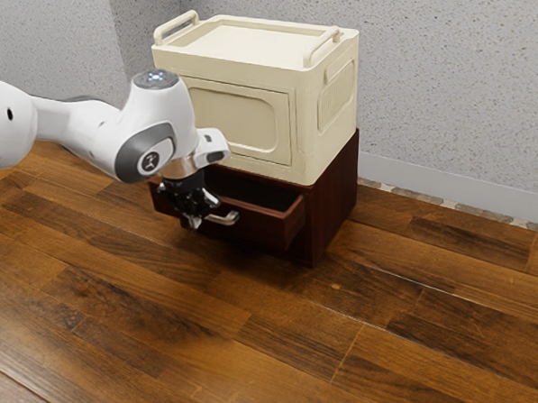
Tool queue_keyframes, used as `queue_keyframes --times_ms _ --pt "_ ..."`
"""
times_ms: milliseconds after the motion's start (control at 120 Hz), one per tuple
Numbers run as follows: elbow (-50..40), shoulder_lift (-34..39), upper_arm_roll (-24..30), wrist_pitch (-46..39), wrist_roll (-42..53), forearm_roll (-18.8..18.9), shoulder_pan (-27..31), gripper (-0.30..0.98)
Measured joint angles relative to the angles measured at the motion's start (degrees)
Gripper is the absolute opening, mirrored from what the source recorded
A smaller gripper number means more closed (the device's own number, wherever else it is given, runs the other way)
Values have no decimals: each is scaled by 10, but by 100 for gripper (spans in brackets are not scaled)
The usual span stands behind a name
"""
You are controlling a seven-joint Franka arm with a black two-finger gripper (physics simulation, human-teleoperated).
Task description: Push the drawer handle with one arm to close the drawer
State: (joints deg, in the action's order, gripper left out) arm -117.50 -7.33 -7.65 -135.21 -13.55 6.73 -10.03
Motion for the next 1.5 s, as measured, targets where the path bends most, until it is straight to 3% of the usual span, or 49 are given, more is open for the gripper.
queue_keyframes --times_ms 942,1500 --pt "91 -90 0 -68 -14 41 0 -10" --pt "91 -92 -1 -94 -15 46 -4 -10"
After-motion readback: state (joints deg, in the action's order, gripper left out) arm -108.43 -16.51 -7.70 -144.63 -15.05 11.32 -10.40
